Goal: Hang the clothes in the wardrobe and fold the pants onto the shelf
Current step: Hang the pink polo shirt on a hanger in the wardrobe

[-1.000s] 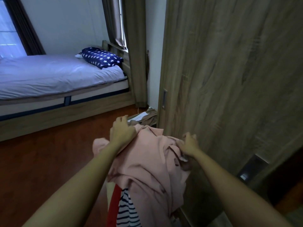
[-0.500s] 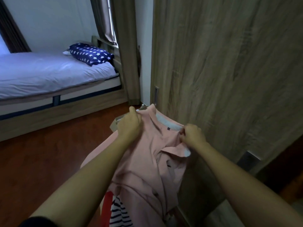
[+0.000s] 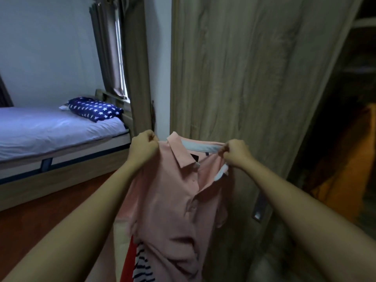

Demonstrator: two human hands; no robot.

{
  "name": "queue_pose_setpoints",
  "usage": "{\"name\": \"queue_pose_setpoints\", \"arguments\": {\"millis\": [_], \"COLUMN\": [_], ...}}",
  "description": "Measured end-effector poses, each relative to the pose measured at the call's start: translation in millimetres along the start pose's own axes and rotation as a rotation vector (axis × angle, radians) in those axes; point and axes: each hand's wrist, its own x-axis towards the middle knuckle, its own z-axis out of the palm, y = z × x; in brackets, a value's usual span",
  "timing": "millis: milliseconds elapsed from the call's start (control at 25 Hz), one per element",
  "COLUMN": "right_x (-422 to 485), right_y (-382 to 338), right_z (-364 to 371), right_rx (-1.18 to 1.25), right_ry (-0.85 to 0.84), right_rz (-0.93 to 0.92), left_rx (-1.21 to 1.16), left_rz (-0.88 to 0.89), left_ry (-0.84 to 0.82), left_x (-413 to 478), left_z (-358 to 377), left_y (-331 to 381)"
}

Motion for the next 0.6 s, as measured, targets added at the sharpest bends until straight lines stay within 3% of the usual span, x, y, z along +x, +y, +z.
{"name": "queue_pose_setpoints", "arguments": {"millis": [80,160,400,480,600], "right_x": [-12,-28,-74,-92,-121], "right_y": [-8,-15,-14,-2,12], "right_z": [-38,-74,-143,-162,-184], "right_rx": [0.021,0.019,-0.102,-0.11,-0.12], "right_ry": [0.104,0.199,0.254,0.286,0.385], "right_rz": [-0.028,-0.065,-0.136,-0.103,-0.114], "left_rx": [-0.048,0.044,0.063,0.069,0.216], "left_rz": [-0.003,0.111,0.407,0.487,0.452], "left_ry": [-0.015,-0.054,-0.194,-0.139,0.038], "left_x": [-6,-13,-58,-65,-68], "left_z": [-16,-28,-33,-36,-31], "left_y": [22,45,108,124,151]}}
